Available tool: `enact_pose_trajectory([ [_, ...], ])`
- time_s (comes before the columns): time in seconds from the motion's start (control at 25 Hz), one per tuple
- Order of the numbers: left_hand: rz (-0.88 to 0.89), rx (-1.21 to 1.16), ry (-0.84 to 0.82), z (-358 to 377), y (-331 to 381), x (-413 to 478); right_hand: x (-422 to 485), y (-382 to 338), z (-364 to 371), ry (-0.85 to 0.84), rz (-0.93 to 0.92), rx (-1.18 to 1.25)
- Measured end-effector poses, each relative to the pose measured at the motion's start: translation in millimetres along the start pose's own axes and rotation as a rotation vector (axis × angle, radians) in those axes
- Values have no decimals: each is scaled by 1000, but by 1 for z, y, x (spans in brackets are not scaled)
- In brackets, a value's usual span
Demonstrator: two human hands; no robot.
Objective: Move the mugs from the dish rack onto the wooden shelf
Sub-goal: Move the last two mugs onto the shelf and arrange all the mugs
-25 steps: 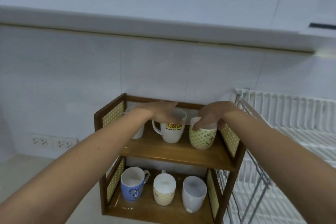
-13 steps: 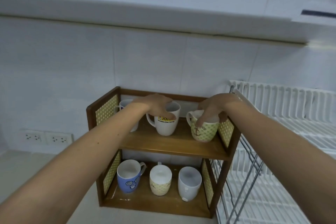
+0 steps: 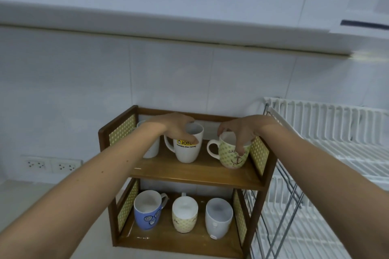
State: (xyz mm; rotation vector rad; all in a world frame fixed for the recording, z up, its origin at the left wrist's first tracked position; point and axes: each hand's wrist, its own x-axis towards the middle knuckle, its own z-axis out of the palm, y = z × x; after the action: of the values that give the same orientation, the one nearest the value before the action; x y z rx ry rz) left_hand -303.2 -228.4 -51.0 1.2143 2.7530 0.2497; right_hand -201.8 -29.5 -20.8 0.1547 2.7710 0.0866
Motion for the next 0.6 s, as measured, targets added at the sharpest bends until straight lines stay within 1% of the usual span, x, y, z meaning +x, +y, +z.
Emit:
enact_pose_trajectory([
  [0.04, 6, -78, -31, -2, -4, -6, 1, -1, 0, -14, 4, -1],
  [0.12, -11, -177, 13, -9, -20, -15, 4, -5, -2, -50, 9, 15],
  [0.16, -45, -165, 67, -13, -32, -18, 5, -10, -4, -31, -4, 44],
  [0.24, -149, -67, 121, -20, -59, -21, 11, -25, -7, 104, -89, 181],
  [0.28, -189, -26, 97, -22, -71, -23, 15, -34, -8, 166, -141, 274],
  [0.36, -222, 36, 14, -17, -83, -28, 24, -53, -8, 193, -191, 382],
  [0.4, -216, 55, 5, -12, -85, -30, 29, -62, -4, 197, -186, 363],
  [0.48, -195, 64, 42, -3, -85, -33, 35, -72, 3, 233, -157, 263],
  [0.6, -215, 85, 95, -2, -79, -40, 29, -81, 7, 242, -135, 233],
])
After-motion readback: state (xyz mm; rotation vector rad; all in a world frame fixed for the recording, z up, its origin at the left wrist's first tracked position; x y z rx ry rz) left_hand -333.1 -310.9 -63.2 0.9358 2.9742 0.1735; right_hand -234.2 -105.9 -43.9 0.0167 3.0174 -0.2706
